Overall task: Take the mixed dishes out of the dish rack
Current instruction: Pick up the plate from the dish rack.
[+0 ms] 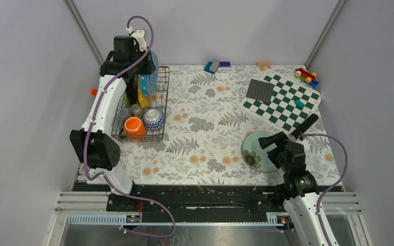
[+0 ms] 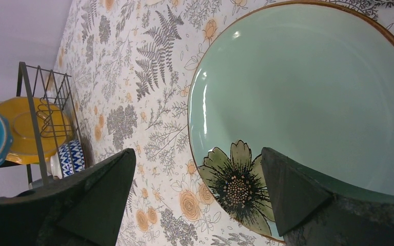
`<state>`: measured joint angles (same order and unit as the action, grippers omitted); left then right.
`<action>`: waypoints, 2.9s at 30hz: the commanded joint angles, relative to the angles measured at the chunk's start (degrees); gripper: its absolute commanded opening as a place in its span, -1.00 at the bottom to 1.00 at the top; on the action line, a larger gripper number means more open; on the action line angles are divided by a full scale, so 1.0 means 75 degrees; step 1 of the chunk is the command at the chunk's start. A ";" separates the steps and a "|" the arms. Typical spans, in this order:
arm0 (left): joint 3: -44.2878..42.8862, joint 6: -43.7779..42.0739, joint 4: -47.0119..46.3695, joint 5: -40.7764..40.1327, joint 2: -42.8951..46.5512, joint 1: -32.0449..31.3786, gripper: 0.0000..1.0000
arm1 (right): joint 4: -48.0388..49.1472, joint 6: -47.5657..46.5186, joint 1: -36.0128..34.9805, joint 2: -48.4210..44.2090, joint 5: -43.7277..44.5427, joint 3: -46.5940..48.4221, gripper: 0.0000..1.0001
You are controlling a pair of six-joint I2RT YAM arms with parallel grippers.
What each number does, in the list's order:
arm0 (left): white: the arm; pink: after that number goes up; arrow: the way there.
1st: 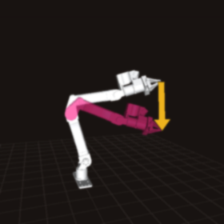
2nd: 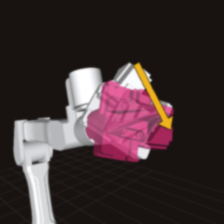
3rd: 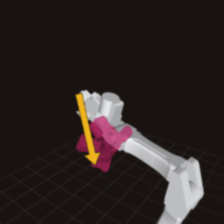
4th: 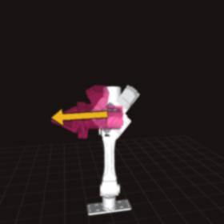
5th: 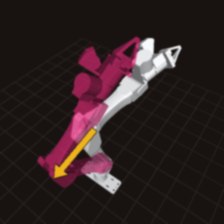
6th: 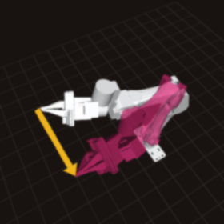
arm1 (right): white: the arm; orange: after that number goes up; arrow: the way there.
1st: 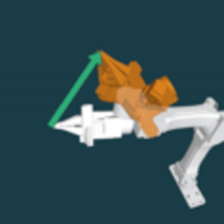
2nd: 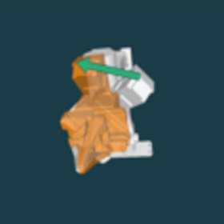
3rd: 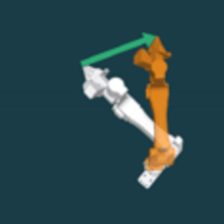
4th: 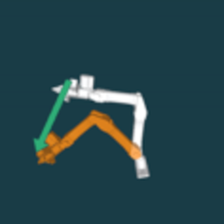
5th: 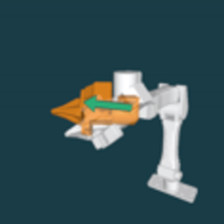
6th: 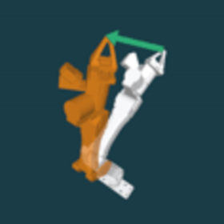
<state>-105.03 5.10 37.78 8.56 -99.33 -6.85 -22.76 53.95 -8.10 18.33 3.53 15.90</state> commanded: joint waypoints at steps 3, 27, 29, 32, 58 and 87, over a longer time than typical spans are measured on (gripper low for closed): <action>-0.0363 0.0258 -0.1053 0.0917 0.1189 -0.0124 -1.00 | 0.0114 -0.0138 0.0012 -0.0240 0.0127 0.0343 0.99; 0.6365 -0.9711 -0.6365 -0.4071 0.4742 -0.6827 -1.00 | -0.1112 -0.0512 0.0014 0.0410 -0.1068 0.1778 0.99; 0.7001 -1.0345 -0.7282 -0.4299 0.4855 -0.7230 -1.00 | -0.1009 -0.0433 0.0013 0.0577 -0.1506 0.2040 0.99; 0.7870 -1.1355 -0.8755 -0.4644 0.4813 -0.7766 -1.00 | -0.0162 0.0092 0.0013 0.0818 -0.2549 0.2022 0.99; 0.9497 -1.3550 -1.3129 -0.5158 0.2434 -0.9434 -1.00 | 0.2144 0.1008 -0.0203 0.2189 -0.4418 0.1858 0.79; 0.9218 -1.3298 -1.3601 -0.5325 0.1539 -0.9936 -1.00 | 0.2344 0.0823 -0.1133 0.3123 -0.3441 0.1563 -0.23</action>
<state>-32.45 -94.00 -50.54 -31.73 -89.41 -80.20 -9.63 59.61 -15.05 41.36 -19.25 28.84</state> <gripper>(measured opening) 0.283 0.354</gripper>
